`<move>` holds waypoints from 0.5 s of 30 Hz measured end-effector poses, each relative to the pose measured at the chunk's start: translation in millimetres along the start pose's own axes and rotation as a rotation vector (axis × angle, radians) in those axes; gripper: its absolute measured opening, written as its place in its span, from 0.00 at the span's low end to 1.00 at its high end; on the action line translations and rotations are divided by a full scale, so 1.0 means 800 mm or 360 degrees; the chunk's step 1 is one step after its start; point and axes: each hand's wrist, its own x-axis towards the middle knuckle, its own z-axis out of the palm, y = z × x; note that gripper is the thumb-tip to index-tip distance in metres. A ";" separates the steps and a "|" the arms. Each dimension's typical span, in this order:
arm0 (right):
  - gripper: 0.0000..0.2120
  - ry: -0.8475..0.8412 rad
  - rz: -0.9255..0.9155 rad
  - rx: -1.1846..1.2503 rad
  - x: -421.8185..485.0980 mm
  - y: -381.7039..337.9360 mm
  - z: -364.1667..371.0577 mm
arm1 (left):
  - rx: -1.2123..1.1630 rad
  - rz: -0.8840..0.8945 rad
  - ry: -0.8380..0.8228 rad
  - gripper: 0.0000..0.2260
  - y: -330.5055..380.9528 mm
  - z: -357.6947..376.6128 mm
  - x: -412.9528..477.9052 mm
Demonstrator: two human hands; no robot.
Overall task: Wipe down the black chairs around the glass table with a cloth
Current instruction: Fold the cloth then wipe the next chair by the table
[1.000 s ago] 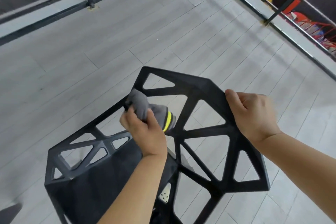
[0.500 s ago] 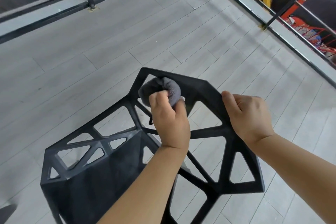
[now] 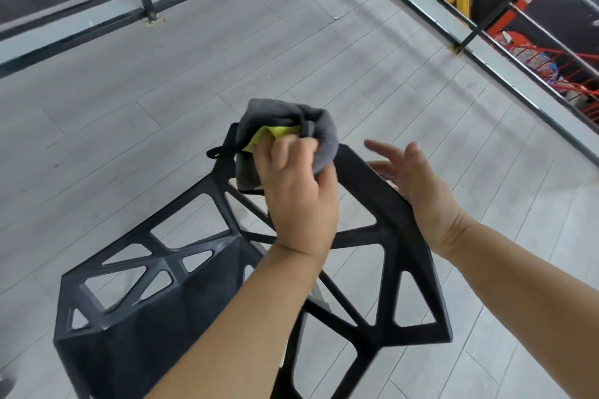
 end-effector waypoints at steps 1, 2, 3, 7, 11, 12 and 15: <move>0.36 -0.0056 0.0051 0.0200 0.003 0.003 -0.003 | 0.0012 0.0135 -0.0085 0.01 0.008 0.005 -0.011; 0.38 -0.0121 0.0099 0.0410 0.006 0.006 -0.005 | 0.0020 0.0252 -0.0162 0.01 0.016 0.009 -0.021; 0.40 -0.0197 0.0129 0.0615 0.007 0.008 -0.007 | 0.0027 0.0349 -0.0226 0.02 0.025 0.013 -0.029; 0.44 -0.0128 0.0279 0.1191 0.000 0.023 -0.020 | 0.0072 0.0633 -0.0464 0.03 0.045 0.016 -0.049; 0.40 0.0280 0.0208 0.1474 -0.011 0.030 -0.046 | 0.0038 0.0789 -0.0627 0.08 0.053 0.008 -0.068; 0.39 0.0357 0.0170 0.1449 -0.012 0.028 -0.055 | -0.0003 0.0846 -0.0661 0.09 0.054 0.007 -0.077; 0.38 0.0488 0.0090 0.1244 -0.019 0.010 -0.079 | -0.0123 0.0917 -0.0729 0.13 0.057 0.003 -0.098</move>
